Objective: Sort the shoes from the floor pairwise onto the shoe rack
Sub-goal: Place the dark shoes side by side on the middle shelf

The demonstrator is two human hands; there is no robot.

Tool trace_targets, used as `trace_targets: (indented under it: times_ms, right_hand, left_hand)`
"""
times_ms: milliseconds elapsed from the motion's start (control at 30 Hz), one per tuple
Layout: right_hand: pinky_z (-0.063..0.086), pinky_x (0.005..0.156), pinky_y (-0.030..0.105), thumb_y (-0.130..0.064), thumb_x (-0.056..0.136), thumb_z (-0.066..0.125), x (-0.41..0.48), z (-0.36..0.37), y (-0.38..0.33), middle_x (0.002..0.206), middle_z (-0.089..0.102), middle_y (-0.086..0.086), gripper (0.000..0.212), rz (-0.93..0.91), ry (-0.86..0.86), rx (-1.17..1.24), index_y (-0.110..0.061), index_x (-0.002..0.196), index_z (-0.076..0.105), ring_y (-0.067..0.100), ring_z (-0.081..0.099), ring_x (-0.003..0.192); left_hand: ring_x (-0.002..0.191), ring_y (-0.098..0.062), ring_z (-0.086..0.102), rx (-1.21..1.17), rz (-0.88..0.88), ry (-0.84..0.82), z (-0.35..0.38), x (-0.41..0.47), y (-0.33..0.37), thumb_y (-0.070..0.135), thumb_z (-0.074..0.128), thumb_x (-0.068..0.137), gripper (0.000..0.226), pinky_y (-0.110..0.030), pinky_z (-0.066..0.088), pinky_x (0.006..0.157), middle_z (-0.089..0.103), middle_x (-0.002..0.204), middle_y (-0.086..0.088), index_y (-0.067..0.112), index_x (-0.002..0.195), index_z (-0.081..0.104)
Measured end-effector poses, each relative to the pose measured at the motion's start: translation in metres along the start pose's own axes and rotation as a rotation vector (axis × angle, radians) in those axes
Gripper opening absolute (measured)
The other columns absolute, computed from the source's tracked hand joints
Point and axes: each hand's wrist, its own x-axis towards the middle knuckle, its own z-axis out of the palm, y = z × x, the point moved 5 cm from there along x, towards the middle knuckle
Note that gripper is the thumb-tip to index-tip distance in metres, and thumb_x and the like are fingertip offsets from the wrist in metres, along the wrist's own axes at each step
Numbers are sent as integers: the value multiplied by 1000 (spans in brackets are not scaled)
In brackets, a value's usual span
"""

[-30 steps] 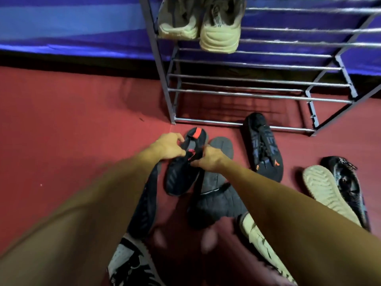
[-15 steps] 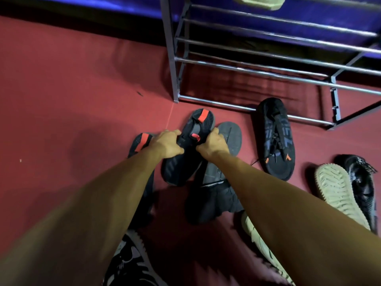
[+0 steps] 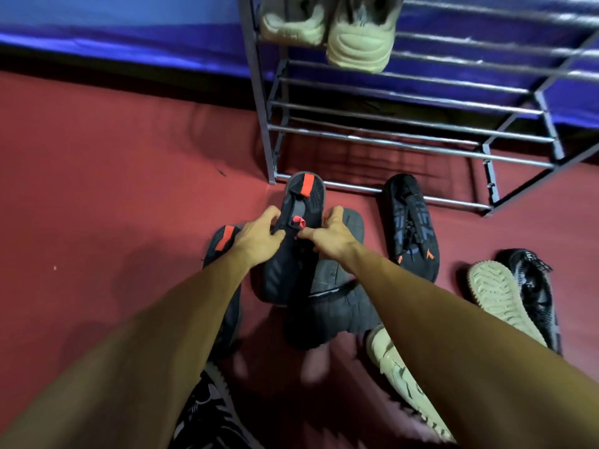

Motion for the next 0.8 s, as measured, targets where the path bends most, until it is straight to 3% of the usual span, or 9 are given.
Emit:
trace_targets:
  times_ms: [100, 233, 333, 433, 500, 567, 633, 733, 800]
  right_hand:
    - [40, 52, 22, -22, 80, 80, -27, -24, -12, 85, 55, -1, 60, -30, 25, -8, -16, 109, 28, 9, 51, 67]
    - [42, 77, 30, -22, 81, 79, -76, -67, -44, 98, 53, 0, 62, -138, 121, -92, -11, 110, 26, 16, 54, 91]
    - [41, 77, 30, -27, 82, 76, -111, -102, -67, 106, 54, 5, 60, -208, 223, -149, -7, 112, 28, 21, 54, 94]
    - [41, 77, 31, -35, 81, 78, -134, -133, -94, 109, 56, 6, 63, -258, 278, -162, -8, 111, 29, 25, 58, 98]
    - [43, 78, 31, -39, 78, 80, -148, -153, -110, 113, 59, 8, 66, -288, 298, -157, -10, 110, 29, 26, 61, 105]
    - [44, 77, 31, -39, 76, 81, -158, -174, -125, 112, 61, 8, 67, -310, 319, -154, -8, 112, 34, 24, 61, 103]
    - [42, 70, 29, -44, 69, 80, -167, -192, -136, 100, 62, 6, 66, -305, 349, -202, -5, 111, 49, 22, 61, 94]
    - [43, 57, 30, -45, 68, 77, -180, -217, -156, 77, 64, 3, 38, -337, 388, -276, -11, 83, 66, 19, 60, 74]
    - [52, 67, 35, -38, 73, 78, -184, -233, -170, 77, 70, 6, 30, -370, 415, -266, -9, 78, 71, 21, 64, 74]
  left_hand:
    - [88, -37, 62, 9, 79, 14, -23, -17, 39, 27, 55, 92, 17, -41, 51, 77, 52, 68, 0, 26, 108, 51]
    - [86, -30, 62, 35, 184, 15, -53, -40, 99, 25, 56, 93, 20, -35, 49, 77, 58, 73, 2, 25, 112, 56]
    - [82, -27, 59, 86, 272, 41, -78, -58, 149, 27, 57, 93, 21, -29, 40, 70, 59, 72, 2, 23, 114, 57]
    - [81, -23, 58, 102, 316, 59, -103, -72, 191, 31, 58, 93, 26, -29, 41, 68, 61, 85, -2, 25, 118, 57]
    - [72, -20, 58, 37, 326, 51, -113, -81, 214, 31, 60, 92, 23, -27, 40, 62, 60, 82, -3, 24, 114, 58]
    - [68, -17, 60, -78, 346, 13, -118, -89, 235, 29, 67, 90, 24, -24, 40, 57, 62, 79, -6, 20, 110, 59]
    - [55, -6, 54, -207, 328, -67, -121, -96, 251, 22, 70, 87, 27, -17, 38, 46, 57, 70, 1, 17, 111, 58]
    - [34, -3, 38, -347, 285, -168, -122, -99, 267, 8, 67, 85, 28, -17, 26, 36, 48, 60, 1, 14, 111, 56]
    - [34, -7, 31, -416, 287, -171, -125, -99, 277, 1, 63, 84, 24, -16, 21, 36, 46, 61, -2, 14, 102, 56]
